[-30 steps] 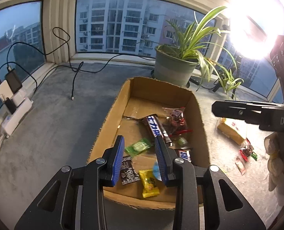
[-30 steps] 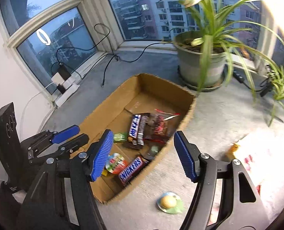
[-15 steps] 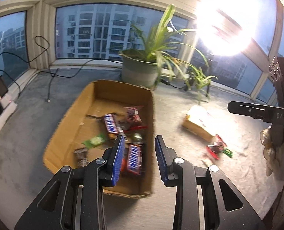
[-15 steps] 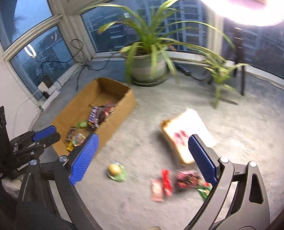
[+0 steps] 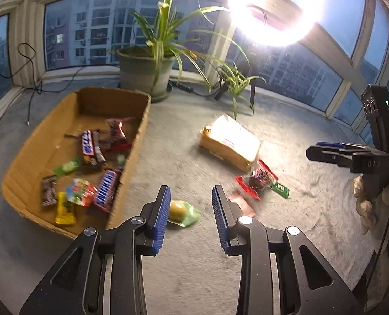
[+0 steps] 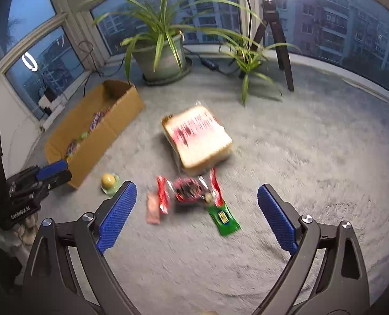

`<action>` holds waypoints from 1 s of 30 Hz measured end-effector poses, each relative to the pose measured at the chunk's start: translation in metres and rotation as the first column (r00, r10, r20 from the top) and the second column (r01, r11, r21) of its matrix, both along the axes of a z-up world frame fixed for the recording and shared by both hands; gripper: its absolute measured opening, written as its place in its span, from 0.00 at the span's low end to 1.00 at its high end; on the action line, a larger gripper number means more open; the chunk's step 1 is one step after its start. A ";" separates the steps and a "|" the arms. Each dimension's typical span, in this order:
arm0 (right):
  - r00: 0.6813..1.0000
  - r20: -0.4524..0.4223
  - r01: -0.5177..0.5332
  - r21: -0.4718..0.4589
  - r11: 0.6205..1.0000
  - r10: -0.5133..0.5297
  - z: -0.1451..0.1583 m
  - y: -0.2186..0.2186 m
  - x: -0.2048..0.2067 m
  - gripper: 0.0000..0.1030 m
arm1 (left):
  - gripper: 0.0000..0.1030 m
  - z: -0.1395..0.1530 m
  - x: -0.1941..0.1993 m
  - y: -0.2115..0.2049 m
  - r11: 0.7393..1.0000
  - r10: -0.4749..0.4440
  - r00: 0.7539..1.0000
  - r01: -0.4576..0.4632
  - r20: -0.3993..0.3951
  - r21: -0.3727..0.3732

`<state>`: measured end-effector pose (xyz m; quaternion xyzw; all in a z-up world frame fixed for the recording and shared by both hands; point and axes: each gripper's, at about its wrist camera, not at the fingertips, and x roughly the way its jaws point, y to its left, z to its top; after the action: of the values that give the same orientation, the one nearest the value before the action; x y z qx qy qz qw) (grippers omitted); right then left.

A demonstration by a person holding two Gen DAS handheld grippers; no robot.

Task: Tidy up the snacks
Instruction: 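Move the left tool over the yellow round candy while the right tool moves over the green packet, then grasp the yellow round candy with the left tool while the right tool grasps the green packet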

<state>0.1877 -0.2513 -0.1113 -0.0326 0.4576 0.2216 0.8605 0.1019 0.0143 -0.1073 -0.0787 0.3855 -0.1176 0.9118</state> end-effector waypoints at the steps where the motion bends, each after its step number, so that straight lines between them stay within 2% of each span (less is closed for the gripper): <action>1: 1.000 -0.002 -0.012 -0.014 1.000 0.012 -0.005 -0.003 -0.001 0.90 | 0.30 -0.003 -0.001 -0.004 1.000 0.004 1.000 -0.004 -0.007 -0.001; 4: 0.998 -0.031 -0.054 -0.029 0.998 0.053 -0.019 -0.004 -0.002 0.79 | 0.30 -0.010 -0.005 -0.011 1.000 0.019 1.000 -0.019 -0.025 -0.006; 6: 0.996 -0.048 -0.077 -0.045 0.996 0.075 -0.029 -0.004 -0.002 0.76 | 0.30 -0.016 -0.007 -0.015 0.999 0.032 0.999 -0.033 -0.041 -0.006; 8: 0.993 -0.070 -0.104 -0.071 0.992 0.099 -0.041 -0.002 0.001 0.63 | 0.30 -0.022 -0.007 -0.016 0.999 0.042 0.997 -0.043 -0.061 -0.007; 9: 0.991 -0.080 -0.114 -0.078 0.990 0.107 -0.046 -0.002 0.001 0.60 | 0.30 -0.026 -0.007 -0.017 0.999 0.051 0.996 -0.052 -0.072 -0.006; 15: 0.986 -0.105 -0.143 -0.109 0.984 0.131 -0.069 -0.005 0.010 0.58 | 0.30 -0.043 0.002 -0.018 0.994 0.105 0.987 -0.106 -0.119 -0.004; 19: 0.982 -0.118 -0.158 -0.110 0.981 0.145 -0.075 -0.007 0.016 0.50 | 0.30 -0.048 0.013 -0.014 0.989 0.146 0.980 -0.148 -0.132 -0.005; 23: 0.980 -0.123 -0.166 -0.099 0.981 0.154 -0.079 -0.008 0.020 0.50 | 0.30 -0.054 0.024 -0.017 0.985 0.173 0.976 -0.169 -0.135 0.043; 30: 0.974 -0.133 -0.196 -0.098 0.976 0.183 -0.085 -0.004 0.023 0.49 | 0.30 -0.067 0.032 -0.023 0.981 0.169 0.976 -0.153 -0.135 0.119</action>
<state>0.2110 -0.2552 -0.1962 -0.1099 0.5162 0.2787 0.8024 0.1334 -0.0089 -0.1742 -0.0686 0.4485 -0.0161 0.8910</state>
